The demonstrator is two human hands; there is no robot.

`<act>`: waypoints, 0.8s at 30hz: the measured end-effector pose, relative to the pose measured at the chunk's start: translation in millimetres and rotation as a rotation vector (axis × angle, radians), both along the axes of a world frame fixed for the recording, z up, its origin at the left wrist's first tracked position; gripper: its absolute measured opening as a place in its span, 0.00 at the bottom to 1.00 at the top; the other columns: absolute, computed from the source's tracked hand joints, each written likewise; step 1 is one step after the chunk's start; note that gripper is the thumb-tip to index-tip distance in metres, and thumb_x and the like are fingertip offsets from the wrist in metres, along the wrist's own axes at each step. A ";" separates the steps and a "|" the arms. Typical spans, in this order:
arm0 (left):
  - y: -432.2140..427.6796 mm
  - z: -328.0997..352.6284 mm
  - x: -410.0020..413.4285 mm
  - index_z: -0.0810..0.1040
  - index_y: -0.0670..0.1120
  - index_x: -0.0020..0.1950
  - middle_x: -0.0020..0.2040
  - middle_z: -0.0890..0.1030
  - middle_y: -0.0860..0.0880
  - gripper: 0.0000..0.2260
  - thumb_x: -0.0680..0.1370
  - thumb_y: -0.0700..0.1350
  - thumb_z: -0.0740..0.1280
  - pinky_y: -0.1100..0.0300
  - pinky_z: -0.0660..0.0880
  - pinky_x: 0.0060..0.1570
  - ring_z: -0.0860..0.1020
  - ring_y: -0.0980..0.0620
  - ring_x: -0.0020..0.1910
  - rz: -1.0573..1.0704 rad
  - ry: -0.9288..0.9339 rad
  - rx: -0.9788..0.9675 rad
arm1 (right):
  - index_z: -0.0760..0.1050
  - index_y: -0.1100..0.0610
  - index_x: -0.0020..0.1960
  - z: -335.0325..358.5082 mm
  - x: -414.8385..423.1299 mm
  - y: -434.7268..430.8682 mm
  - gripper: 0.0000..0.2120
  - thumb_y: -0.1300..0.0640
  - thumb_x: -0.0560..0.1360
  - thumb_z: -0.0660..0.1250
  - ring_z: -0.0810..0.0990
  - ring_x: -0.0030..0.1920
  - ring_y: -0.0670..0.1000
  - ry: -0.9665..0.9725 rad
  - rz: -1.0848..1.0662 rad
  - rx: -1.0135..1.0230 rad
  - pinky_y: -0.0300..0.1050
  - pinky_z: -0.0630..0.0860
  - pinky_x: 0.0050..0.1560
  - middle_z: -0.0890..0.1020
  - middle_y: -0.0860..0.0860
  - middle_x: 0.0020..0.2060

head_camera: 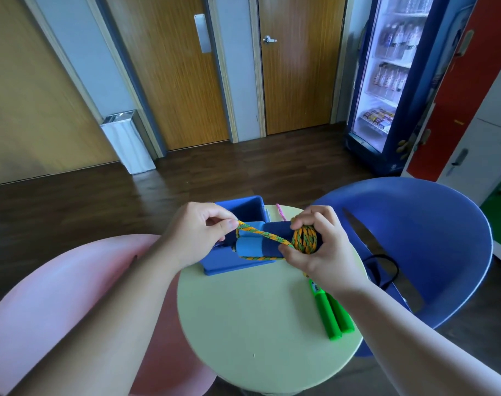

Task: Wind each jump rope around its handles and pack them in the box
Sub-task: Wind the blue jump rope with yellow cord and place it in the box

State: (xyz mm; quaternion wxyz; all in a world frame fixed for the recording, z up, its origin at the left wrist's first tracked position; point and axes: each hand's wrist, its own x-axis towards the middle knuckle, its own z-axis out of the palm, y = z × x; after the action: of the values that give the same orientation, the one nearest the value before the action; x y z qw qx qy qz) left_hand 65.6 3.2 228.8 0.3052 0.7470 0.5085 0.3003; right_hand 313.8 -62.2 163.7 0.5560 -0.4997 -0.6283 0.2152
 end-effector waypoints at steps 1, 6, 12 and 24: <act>-0.7 -4.9 -0.9 0.87 0.53 0.42 0.37 0.86 0.49 0.08 0.79 0.41 0.74 0.57 0.80 0.40 0.82 0.53 0.35 0.023 -0.005 0.003 | 0.79 0.56 0.50 2.5 -3.0 0.0 0.18 0.61 0.65 0.83 0.76 0.57 0.46 0.016 0.011 0.010 0.32 0.71 0.53 0.73 0.53 0.55; -11.2 -19.5 -11.4 0.86 0.51 0.42 0.38 0.86 0.56 0.08 0.77 0.38 0.75 0.71 0.72 0.38 0.80 0.62 0.36 0.092 -0.030 0.098 | 0.79 0.57 0.48 10.8 -22.0 1.2 0.15 0.60 0.64 0.78 0.76 0.55 0.42 0.130 0.020 0.023 0.35 0.73 0.51 0.74 0.52 0.54; -18.5 -14.9 -33.2 0.87 0.48 0.43 0.35 0.83 0.53 0.07 0.79 0.39 0.73 0.68 0.72 0.36 0.77 0.59 0.33 0.087 -0.161 -0.020 | 0.78 0.52 0.46 10.9 -40.9 0.4 0.13 0.62 0.65 0.77 0.78 0.54 0.54 0.358 0.061 -0.041 0.43 0.77 0.51 0.77 0.57 0.52; -36.1 -11.0 -27.8 0.88 0.48 0.44 0.39 0.87 0.54 0.08 0.76 0.35 0.75 0.63 0.79 0.37 0.83 0.61 0.38 0.144 -0.329 -0.133 | 0.79 0.45 0.46 24.3 -23.8 6.5 0.14 0.58 0.66 0.79 0.79 0.44 0.51 0.252 0.163 -0.155 0.55 0.79 0.47 0.78 0.62 0.52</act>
State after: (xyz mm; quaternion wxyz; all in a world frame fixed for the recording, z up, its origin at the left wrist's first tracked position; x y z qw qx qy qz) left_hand 37.8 -32.9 217.8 0.4104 0.6278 0.5228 0.4051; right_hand 290.1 -55.8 188.0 0.5709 -0.4574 -0.5737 0.3684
